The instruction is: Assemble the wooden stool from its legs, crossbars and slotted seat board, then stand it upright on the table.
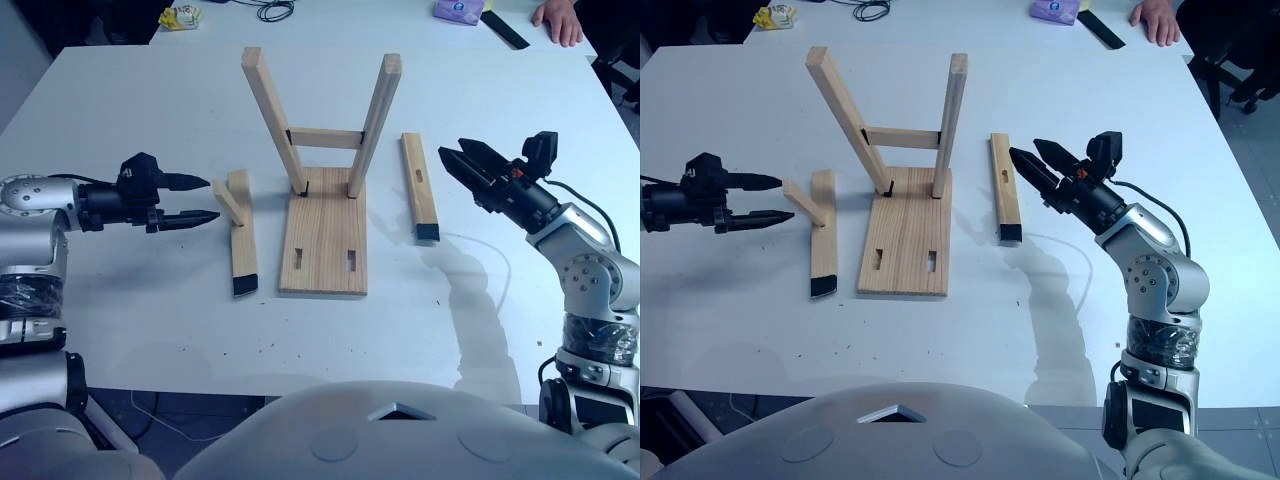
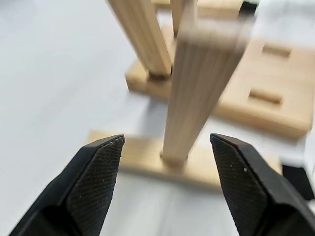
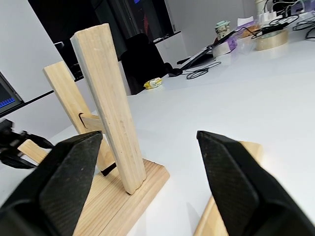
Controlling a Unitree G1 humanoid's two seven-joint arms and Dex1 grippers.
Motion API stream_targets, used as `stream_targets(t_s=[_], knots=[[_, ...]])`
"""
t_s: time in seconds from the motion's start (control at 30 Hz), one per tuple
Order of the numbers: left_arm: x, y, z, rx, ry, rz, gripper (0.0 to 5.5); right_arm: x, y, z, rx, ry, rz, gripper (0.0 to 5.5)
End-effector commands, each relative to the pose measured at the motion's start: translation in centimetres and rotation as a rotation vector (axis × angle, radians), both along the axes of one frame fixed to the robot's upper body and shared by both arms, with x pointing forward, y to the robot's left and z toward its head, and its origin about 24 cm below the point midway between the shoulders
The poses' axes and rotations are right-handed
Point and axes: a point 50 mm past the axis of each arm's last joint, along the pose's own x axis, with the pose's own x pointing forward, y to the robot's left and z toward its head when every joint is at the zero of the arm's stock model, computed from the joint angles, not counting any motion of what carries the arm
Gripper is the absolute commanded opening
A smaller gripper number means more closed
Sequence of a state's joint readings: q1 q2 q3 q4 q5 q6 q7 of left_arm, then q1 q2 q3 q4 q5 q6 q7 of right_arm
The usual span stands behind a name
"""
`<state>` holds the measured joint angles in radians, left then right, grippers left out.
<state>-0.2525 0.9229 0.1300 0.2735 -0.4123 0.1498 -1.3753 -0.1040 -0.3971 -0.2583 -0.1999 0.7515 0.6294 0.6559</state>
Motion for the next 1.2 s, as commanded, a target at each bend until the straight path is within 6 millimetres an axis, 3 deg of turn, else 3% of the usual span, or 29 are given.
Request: stream_targets(t_s=[0.03,0.13,0.23,0.3,0.5,0.6,0.77,0.9,1.0,1.1,1.2], knots=[[-1.0,-1.3,3.0,-0.178,-0.176,0.165,3.24,-0.2,0.1,0.2,0.015,-0.006,-0.008,3.55],[-2.0,-1.6,4.6,-0.269,-0.328,0.371,3.24,-0.1,-0.3,0.2,0.013,-0.008,-0.022,3.55],[-4.2,-3.8,4.7,-0.311,-0.385,0.435,3.24,0.3,-0.6,0.6,0.001,-0.011,-0.013,3.55],[-4.6,-5.2,5.1,-0.391,-0.428,0.492,3.24,0.7,-0.8,1.0,-0.010,-0.015,-0.008,3.55],[-2.5,-9.9,3.5,-0.538,-0.505,0.787,3.24,2.5,0.1,1.8,0.001,-0.043,0.007,3.55],[-1.0,-10.8,2.5,-0.548,-0.524,0.957,3.24,3.1,0.6,1.9,0.012,-0.045,0.019,3.55],[-0.1,-10.6,1.3,-0.498,-0.542,1.073,3.24,3.5,1.2,1.8,0.023,-0.048,0.029,3.55],[-0.4,-10.6,3.0,-0.486,-0.591,1.048,3.24,3.4,1.1,1.5,0.025,-0.043,0.019,3.55],[-0.5,-10.2,6.2,-0.533,-0.710,1.049,3.24,3.3,1.1,1.2,0.026,-0.042,0.008,3.55],[-1.2,-10.4,10.8,-0.646,-0.899,1.022,3.24,3.2,1.2,1.1,0.032,-0.041,0.000,3.55],[-1.8,-11.1,11.8,-0.667,-0.943,0.982,3.24,3.1,1.2,1.1,0.033,-0.040,0.002,3.55]])
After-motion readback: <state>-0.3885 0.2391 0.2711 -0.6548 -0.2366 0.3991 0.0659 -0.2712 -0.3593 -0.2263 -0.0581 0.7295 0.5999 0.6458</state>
